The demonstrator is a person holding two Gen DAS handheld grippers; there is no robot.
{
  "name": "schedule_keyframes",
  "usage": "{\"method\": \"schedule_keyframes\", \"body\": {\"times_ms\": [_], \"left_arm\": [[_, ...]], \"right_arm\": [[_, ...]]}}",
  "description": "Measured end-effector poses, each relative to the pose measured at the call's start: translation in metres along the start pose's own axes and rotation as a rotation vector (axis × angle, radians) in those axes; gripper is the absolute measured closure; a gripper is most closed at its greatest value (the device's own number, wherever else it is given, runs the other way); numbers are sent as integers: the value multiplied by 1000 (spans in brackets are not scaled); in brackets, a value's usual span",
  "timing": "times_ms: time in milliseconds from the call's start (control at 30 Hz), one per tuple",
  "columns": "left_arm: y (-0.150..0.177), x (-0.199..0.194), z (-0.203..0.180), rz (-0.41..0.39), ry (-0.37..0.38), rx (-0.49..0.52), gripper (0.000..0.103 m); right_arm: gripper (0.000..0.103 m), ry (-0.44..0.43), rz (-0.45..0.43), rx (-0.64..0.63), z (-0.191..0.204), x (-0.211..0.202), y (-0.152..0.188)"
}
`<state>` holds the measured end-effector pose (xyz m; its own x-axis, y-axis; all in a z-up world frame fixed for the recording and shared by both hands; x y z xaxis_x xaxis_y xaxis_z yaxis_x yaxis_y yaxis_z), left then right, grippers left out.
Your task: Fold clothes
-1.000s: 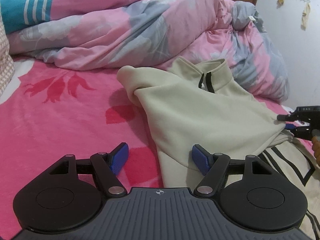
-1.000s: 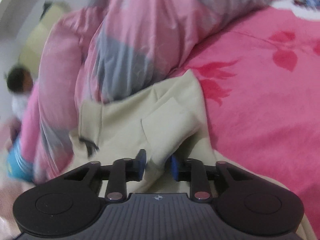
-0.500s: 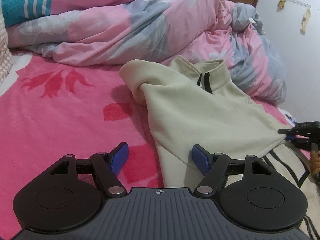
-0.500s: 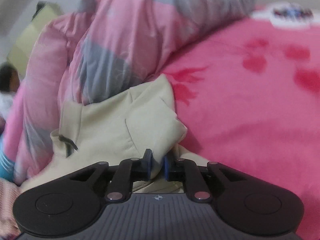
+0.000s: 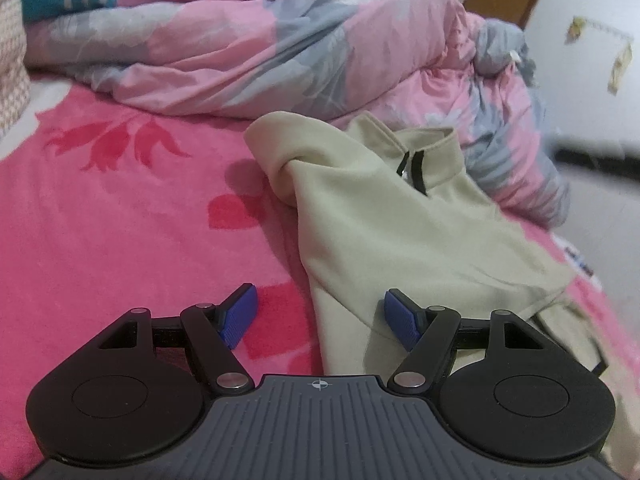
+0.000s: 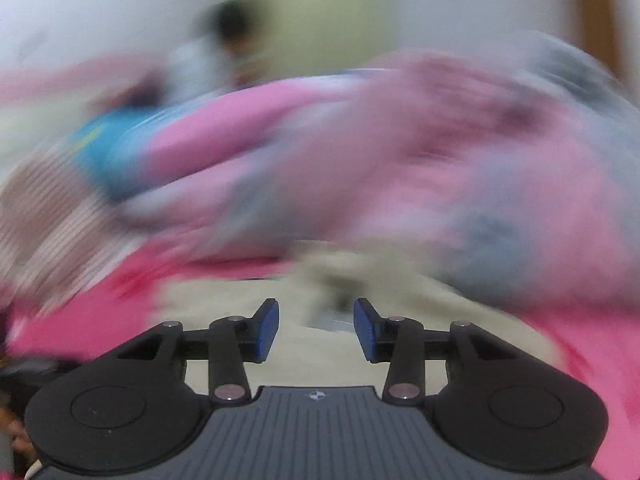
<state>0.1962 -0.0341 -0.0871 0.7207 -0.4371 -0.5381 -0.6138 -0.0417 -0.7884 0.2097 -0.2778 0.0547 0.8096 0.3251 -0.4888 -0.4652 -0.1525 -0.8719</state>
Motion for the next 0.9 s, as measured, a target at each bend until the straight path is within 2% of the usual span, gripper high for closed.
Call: {"method": "schedule_keyframes", "body": {"times_ms": [100,200,300,400,433,467,533,667,733,800,900], "left_arm": [[0,0,0,0,-6,10,33],[1,2,0,2,-8,18,33],[2,3,-2,6,-16,37,32],[3,4,-4,6,-24,50,32],[3,4,-4,5,-25,52,32],[3,5,-5,6,-27,55,32],[3,5,-5,7,-33,64,32],[3,5,-6,8,-37,71,32],[4,5,-7,10,-40,76,32],[4,5,-7,10,-44,81,32],[4,5,-7,10,-45,81,32]], "right_arm": [[58,-96,72,-272,81,53,-16],[59,-139,184,-473,131,104,-19],[59,-133,306,-637,163,148,-16],[64,-94,434,-705,173,175,-6],[77,-84,460,-697,171,179,-3],[97,-75,477,-672,168,182,-2],[98,-67,432,-488,152,177,-18],[99,-112,336,-57,103,164,-45],[102,-119,299,88,82,159,-51],[103,-107,248,172,67,154,-61],[103,-76,240,144,66,160,-76]]}}
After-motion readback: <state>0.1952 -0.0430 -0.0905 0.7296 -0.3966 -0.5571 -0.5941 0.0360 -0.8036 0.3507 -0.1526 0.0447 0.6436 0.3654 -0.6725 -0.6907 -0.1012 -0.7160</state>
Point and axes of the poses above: each gripper's, at about its wrist camera, not at the fingertips, and x roughly the way its jaws point, z to its left, y to its underside, the point moved 6 cm from there along x, roughly the way its jaws point, and after that the axes turned 5 degrees about x, right-handed, at the moved point
